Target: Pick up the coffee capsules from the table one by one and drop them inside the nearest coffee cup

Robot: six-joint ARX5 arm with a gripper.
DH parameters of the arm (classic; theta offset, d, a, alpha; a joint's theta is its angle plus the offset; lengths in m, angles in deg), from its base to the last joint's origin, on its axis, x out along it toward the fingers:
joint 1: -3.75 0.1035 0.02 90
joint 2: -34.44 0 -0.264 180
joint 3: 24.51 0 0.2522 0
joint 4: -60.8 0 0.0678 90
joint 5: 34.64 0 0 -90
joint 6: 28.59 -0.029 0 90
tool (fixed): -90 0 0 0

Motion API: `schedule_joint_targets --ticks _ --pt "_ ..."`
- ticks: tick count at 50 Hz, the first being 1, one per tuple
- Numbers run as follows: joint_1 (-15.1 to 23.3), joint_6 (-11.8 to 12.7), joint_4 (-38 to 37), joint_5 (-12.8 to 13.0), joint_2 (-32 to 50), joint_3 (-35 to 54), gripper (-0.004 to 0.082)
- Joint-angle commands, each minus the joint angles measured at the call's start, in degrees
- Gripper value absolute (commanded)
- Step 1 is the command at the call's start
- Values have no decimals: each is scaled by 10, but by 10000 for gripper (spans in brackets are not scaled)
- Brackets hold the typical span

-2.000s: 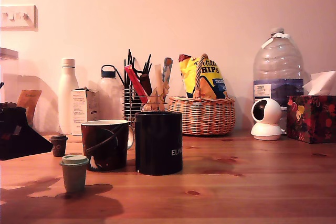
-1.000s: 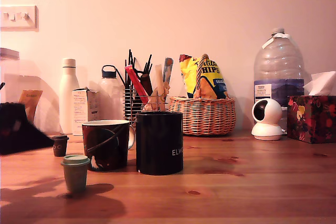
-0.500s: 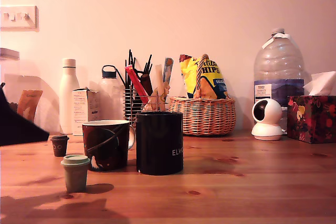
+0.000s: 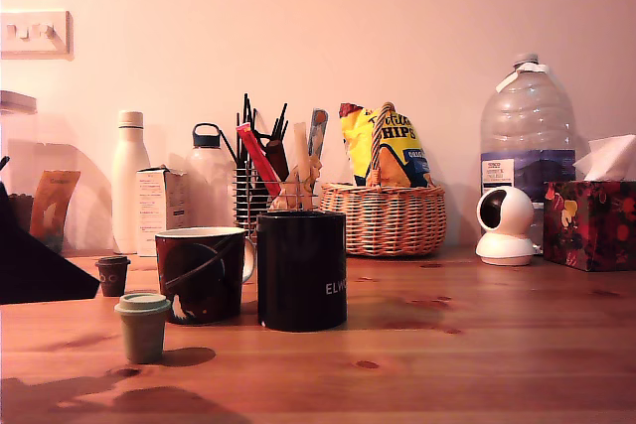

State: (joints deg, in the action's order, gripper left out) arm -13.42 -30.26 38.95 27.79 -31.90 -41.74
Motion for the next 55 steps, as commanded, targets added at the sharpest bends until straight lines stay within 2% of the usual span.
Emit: schedule_joint_targets --ticks 1,11,38,55 --pt "-1 0 -3 1 3 5 484" --pt "-6 -17 -7 28 -4 5 484" --pt "-24 -42 -136 43 -124 2 484" --pt "-43 -48 -175 45 -216 -35 484"
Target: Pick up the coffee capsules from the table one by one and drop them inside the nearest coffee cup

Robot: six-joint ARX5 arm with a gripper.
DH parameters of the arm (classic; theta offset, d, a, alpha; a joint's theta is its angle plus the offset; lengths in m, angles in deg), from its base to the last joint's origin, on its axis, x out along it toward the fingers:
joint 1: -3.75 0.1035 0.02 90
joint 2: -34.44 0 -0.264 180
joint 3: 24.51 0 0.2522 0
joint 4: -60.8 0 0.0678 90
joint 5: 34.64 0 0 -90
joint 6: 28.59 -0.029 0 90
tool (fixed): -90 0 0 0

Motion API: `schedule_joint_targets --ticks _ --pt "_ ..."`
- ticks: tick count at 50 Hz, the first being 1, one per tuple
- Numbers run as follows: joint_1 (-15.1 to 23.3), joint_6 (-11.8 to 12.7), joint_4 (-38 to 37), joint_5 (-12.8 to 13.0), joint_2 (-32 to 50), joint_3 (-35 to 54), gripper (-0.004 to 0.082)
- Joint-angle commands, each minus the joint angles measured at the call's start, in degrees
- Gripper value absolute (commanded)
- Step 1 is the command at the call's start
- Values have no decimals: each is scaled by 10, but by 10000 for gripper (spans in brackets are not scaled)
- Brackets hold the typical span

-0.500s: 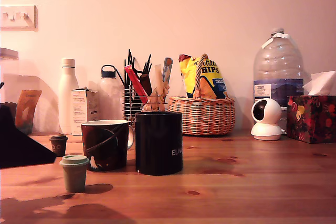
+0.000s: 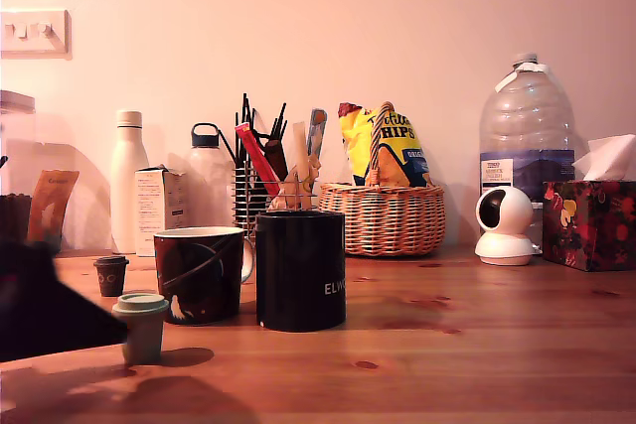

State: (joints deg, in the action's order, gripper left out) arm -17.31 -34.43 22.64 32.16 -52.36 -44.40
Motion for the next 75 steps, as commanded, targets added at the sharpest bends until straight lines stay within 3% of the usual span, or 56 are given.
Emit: schedule_joint_targets --ticks 1,22,42,46,52,56,64,75 --pt "-5 -6 -14 3 -16 -10 484" --pt "-12 -7 -41 20 -113 -59 484" --pt "-12 -7 -50 27 -141 -75 478" --pt "-12 -7 -52 27 -141 -75 428" --pt "-12 -7 -57 27 -141 -75 249" --pt "-12 -6 -63 27 -141 -75 182" --pt "-12 -5 -64 27 -136 -75 179" --pt "-12 15 -48 27 -96 -75 179"
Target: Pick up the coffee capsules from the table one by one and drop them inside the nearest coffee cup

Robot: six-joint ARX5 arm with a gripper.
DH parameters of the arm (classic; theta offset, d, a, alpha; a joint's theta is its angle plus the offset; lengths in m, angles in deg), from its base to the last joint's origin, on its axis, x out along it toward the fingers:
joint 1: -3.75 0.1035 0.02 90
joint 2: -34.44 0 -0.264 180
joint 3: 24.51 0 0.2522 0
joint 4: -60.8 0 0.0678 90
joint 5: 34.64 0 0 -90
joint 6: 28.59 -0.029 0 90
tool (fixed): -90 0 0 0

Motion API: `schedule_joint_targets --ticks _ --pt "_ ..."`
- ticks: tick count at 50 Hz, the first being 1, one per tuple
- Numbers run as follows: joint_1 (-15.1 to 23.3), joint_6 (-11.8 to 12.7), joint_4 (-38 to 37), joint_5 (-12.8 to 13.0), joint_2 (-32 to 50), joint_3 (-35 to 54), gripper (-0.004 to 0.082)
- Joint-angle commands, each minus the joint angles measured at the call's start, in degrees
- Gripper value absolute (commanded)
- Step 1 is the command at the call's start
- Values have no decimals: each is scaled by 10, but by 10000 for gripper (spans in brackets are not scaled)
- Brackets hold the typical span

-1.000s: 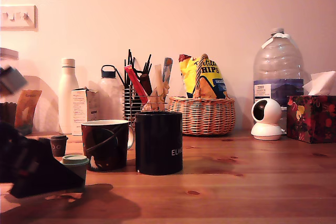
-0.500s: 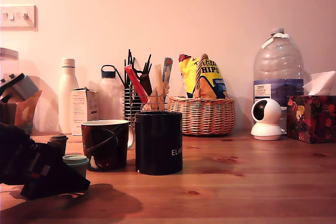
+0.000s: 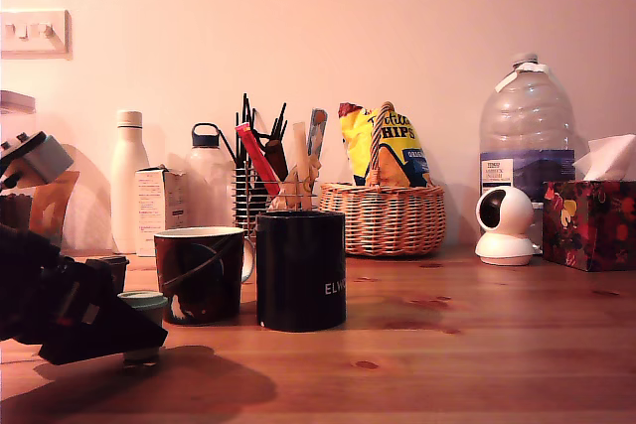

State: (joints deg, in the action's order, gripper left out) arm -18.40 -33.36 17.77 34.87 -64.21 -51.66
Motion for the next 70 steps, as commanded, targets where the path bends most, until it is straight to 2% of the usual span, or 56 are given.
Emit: schedule_joint_targets --ticks 1,23,36,51,66,70 --pt "-1 4 7 0 28 -2 179" --pt "-1 5 191 1 225 -2 179" --pt "-1 4 263 35 308 -5 179" --pt "-1 10 306 41 320 -28 180" --pt "-1 13 457 45 304 -153 180" --pt "-1 13 474 47 290 -185 180"
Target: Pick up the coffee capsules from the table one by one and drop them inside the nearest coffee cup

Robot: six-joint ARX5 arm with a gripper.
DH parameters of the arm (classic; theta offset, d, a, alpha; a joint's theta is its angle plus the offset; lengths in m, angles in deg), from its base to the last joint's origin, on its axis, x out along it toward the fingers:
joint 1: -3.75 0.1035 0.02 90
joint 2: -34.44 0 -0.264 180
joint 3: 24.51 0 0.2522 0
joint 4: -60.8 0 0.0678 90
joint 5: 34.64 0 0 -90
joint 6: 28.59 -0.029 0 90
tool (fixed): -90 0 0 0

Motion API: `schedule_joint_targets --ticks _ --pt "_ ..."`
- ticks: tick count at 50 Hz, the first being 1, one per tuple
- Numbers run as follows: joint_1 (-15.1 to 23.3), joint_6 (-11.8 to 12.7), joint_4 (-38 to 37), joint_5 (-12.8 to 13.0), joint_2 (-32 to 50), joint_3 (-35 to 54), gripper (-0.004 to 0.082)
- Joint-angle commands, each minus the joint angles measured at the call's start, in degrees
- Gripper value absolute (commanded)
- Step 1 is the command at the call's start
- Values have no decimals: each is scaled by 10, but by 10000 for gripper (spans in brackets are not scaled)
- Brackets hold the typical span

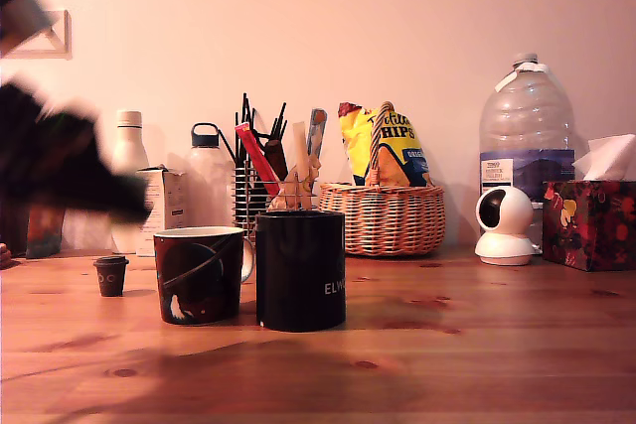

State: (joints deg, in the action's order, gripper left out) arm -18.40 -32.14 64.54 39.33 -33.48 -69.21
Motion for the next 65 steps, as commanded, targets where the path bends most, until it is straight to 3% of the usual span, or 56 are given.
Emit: schedule_joint_targets --ticks 1,35,65 --pt "-1 1 9 3 -22 -17 180" --pt "-1 1 166 28 -216 -228 181" --pt "-1 1 214 31 -234 -243 183"
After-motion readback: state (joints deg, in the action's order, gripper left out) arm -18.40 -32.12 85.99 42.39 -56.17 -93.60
